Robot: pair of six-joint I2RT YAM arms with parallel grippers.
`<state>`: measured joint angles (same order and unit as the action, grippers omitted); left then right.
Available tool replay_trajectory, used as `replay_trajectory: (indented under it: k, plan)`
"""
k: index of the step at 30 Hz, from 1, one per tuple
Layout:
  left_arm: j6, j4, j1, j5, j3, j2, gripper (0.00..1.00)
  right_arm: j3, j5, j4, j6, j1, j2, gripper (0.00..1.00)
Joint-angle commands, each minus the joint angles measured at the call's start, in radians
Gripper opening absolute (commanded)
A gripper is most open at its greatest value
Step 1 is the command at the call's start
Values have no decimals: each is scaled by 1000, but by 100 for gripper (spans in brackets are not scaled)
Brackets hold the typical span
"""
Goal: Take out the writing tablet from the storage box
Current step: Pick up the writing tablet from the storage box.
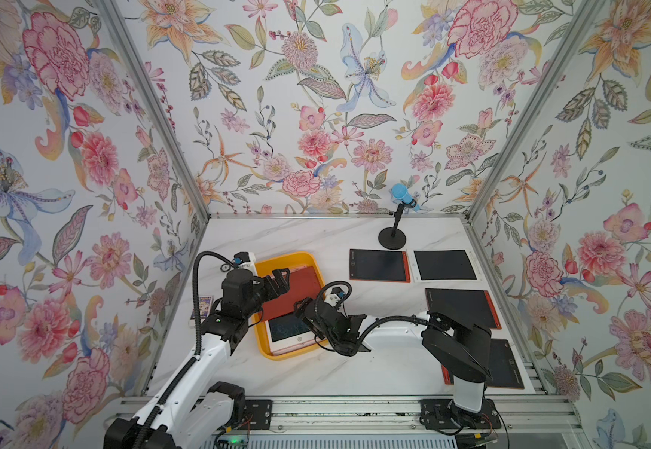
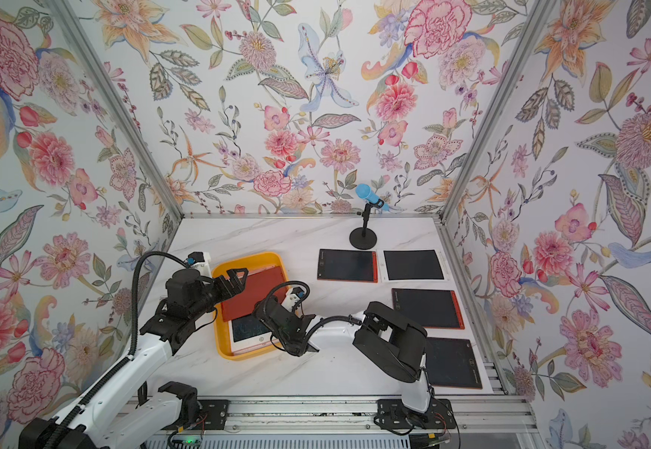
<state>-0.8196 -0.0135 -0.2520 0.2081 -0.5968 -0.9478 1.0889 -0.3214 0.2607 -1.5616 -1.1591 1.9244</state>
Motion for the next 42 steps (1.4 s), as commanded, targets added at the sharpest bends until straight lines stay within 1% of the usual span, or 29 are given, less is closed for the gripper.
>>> replay_trajectory:
  k: [1,9,12,16,19,21,23,26,28,31,34,35,36,37,38,42]
  plan:
    - [-4,26,22,40,20,20,99,25,-37,18,-67,-5,26,87]
    - [0,37,39,70,27,20,99,26,-77,152,-91,-2,118,82]
    - [3,37,45,77,27,21,99,10,-106,221,-82,-1,146,78]
    - [7,35,48,85,32,24,99,-15,-153,349,0,0,172,71]
    - [7,40,52,88,37,27,99,-12,-155,421,58,11,200,67]
    - [12,38,51,92,35,29,99,-21,-151,476,65,17,216,62]
    - [19,33,52,88,33,35,99,-33,-153,523,89,19,219,51]
    - [28,20,54,78,29,40,99,-31,-158,519,163,17,196,36]
    - [28,21,55,78,28,40,99,-20,-167,499,213,17,177,30]
    - [29,17,57,79,25,41,99,-12,-178,488,261,19,160,23]
    - [33,9,59,73,23,51,99,-12,-184,493,266,29,162,21]
    - [33,7,59,73,22,55,99,-12,-181,507,265,34,169,23]
    - [34,4,59,73,22,57,99,-9,-177,516,263,37,174,27]
    - [34,0,59,73,20,59,99,-4,-174,519,261,41,181,36]
    - [34,0,60,71,20,61,99,2,-171,523,264,45,186,38]
    - [35,-10,60,68,20,69,99,20,-168,510,246,55,207,29]
